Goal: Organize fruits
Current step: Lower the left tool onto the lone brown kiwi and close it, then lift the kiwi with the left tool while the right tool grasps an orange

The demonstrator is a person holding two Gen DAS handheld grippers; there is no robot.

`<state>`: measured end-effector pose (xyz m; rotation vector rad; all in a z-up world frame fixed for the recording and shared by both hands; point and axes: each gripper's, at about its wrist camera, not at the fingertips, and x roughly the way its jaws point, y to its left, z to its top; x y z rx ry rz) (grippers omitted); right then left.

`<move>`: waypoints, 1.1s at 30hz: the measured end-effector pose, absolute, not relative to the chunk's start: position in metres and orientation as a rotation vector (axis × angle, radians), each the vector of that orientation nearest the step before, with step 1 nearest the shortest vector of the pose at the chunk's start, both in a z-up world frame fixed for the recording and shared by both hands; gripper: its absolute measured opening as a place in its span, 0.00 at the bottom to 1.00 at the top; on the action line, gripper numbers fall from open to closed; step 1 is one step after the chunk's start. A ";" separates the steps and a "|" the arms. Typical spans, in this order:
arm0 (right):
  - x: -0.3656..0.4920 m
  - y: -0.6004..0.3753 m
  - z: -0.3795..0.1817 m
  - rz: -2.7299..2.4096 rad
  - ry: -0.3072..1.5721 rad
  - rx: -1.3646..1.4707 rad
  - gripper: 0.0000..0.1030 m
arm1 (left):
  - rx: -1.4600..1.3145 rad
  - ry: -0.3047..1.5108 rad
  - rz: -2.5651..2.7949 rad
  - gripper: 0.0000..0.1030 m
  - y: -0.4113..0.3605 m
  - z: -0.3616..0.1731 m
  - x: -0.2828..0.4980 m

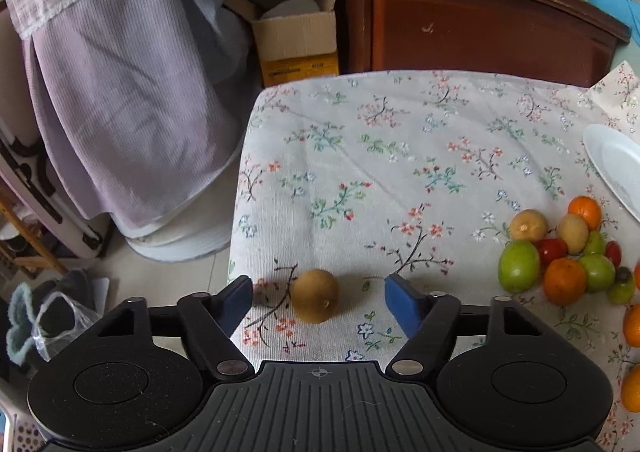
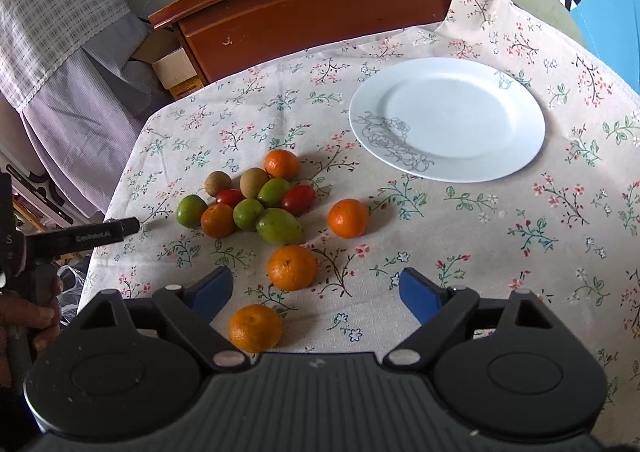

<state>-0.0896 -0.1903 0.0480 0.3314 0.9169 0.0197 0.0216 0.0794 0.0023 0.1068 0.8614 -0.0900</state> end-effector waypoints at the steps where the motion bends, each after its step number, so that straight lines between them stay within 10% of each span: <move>1: -0.090 -0.191 0.048 0.021 0.917 0.336 0.87 | 0.097 0.863 -0.085 0.70 0.081 0.001 0.022; 18: -0.094 -0.184 0.043 0.075 0.926 0.342 0.73 | 0.095 0.828 -0.126 0.24 0.080 0.002 0.017; 33: -0.121 -0.162 0.027 0.202 0.915 0.297 0.67 | 0.048 0.834 -0.282 0.22 0.052 0.009 -0.011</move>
